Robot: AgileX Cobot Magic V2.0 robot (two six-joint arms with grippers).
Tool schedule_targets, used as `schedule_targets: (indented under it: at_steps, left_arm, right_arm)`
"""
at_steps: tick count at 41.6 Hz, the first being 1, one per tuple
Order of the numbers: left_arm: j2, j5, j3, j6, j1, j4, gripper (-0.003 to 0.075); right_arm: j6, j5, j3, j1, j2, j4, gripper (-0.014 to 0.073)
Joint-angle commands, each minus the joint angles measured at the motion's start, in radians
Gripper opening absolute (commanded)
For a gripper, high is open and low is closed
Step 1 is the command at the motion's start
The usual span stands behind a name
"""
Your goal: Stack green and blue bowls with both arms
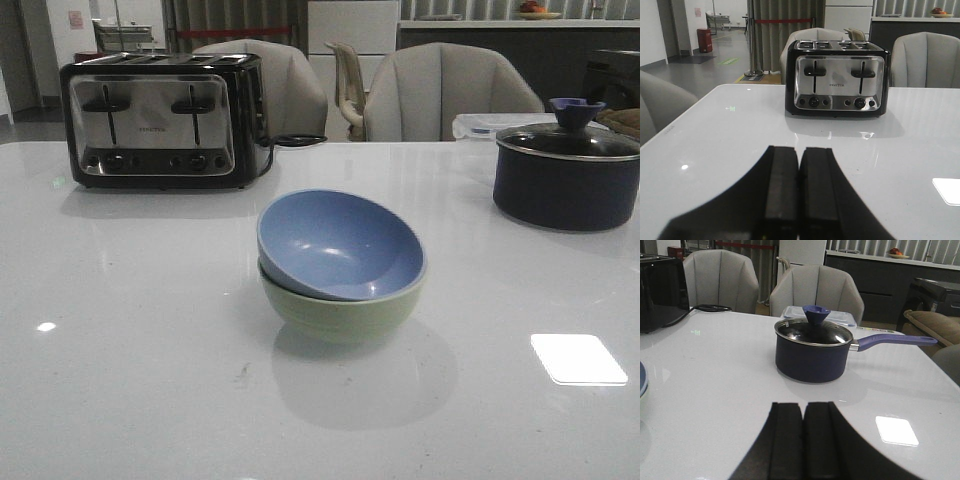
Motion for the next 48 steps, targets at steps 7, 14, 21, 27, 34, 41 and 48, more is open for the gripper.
schedule_targets:
  at_steps: [7, 14, 21, 27, 34, 41, 48]
  left_arm:
    - [-0.022, -0.094, 0.02, -0.006, 0.003, -0.009, 0.0102]
    - [-0.022, -0.094, 0.02, -0.006, 0.003, -0.009, 0.0102]
    - [-0.022, -0.094, 0.02, -0.006, 0.003, -0.009, 0.0102]
    - [-0.022, -0.094, 0.02, -0.006, 0.003, -0.009, 0.0102]
    - [-0.022, -0.094, 0.02, -0.006, 0.003, -0.009, 0.0102]
    - [-0.022, -0.094, 0.02, -0.006, 0.003, -0.009, 0.0102]
    - [-0.022, -0.094, 0.02, -0.006, 0.003, -0.009, 0.0102]
  right_arm:
    - [0.049, -0.15, -0.001, -0.006, -0.022, -0.006, 0.0045]
    - [0.152, -0.178, -0.001, -0.006, -0.022, -0.089, 0.0045]
    - [0.162, -0.179, -0.001, -0.006, -0.022, -0.132, 0.0045]
    - [0.162, -0.179, -0.001, -0.006, -0.022, -0.136, 0.0045]
    - [0.162, -0.179, -0.001, -0.006, -0.022, -0.136, 0.0045]
    - [0.162, -0.179, -0.001, -0.006, -0.022, -0.136, 0.0045]
    - [0.162, -0.179, -0.001, -0.006, -0.022, -0.136, 0.0045]
